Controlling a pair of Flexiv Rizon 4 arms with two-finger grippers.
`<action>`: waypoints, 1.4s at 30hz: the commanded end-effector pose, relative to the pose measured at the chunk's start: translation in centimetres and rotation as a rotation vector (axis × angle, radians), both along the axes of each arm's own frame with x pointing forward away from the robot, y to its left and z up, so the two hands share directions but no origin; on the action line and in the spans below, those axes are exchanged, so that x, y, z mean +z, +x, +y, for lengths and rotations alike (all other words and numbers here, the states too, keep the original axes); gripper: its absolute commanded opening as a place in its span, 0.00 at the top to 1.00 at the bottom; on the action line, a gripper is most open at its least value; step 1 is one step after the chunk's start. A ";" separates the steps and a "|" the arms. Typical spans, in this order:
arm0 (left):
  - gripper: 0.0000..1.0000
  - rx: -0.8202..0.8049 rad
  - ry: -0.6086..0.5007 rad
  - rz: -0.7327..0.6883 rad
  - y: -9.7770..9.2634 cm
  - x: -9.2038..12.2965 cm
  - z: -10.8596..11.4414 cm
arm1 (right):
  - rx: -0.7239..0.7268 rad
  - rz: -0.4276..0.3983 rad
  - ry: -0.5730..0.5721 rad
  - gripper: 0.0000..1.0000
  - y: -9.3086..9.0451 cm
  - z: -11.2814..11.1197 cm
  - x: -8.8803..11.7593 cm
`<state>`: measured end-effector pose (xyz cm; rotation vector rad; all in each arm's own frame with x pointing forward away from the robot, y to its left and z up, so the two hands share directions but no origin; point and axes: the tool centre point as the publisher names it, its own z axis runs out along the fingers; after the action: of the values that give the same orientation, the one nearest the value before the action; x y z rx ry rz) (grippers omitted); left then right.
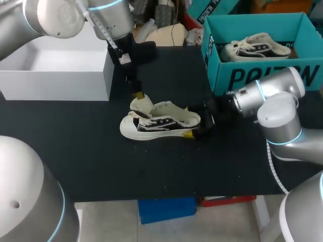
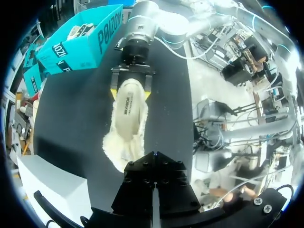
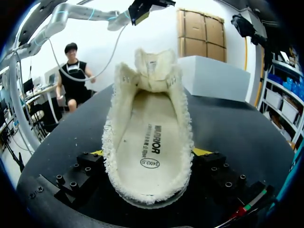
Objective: Take the shoe out of the shoebox, open the shoe tongue, remove and reinsert the insole, then place the shoe into the shoebox
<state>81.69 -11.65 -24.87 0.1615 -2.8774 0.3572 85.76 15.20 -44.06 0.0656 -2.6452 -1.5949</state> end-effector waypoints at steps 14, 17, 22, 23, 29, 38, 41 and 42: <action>1.00 -0.035 0.017 0.078 2.8 -4.9 -5.2 | -0.001 0.001 0.000 1.00 -0.1 0.1 -0.4; 1.00 -0.058 0.036 0.080 3.1 -5.8 -5.8 | -0.001 0.001 0.000 1.00 -0.1 0.1 -0.4; 1.00 -0.064 0.056 0.100 4.0 -7.6 -6.4 | -0.001 0.001 0.000 1.00 -0.1 0.1 -0.4; 1.00 -0.064 0.062 0.103 4.1 -7.9 -6.5 | -0.001 0.001 0.000 1.00 -0.1 0.1 -0.4; 1.00 -0.075 0.078 0.131 4.0 -9.9 -7.0 | -0.001 0.001 0.000 1.00 -0.1 0.1 -0.4; 1.00 -0.079 0.093 0.158 2.7 -12.3 -7.0 | -0.001 0.001 0.000 1.00 -0.1 0.1 -0.4; 1.00 -0.077 0.092 0.174 2.2 -12.9 -6.9 | -0.001 0.001 0.000 1.00 -0.1 0.1 -0.4; 1.00 -0.077 0.092 0.176 2.0 -13.0 -6.9 | -0.001 0.001 0.000 1.00 -0.1 0.1 -0.4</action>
<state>83.85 -18.55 -37.11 0.0915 -2.7208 0.1766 85.76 15.20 -44.05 0.0657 -2.6451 -1.5951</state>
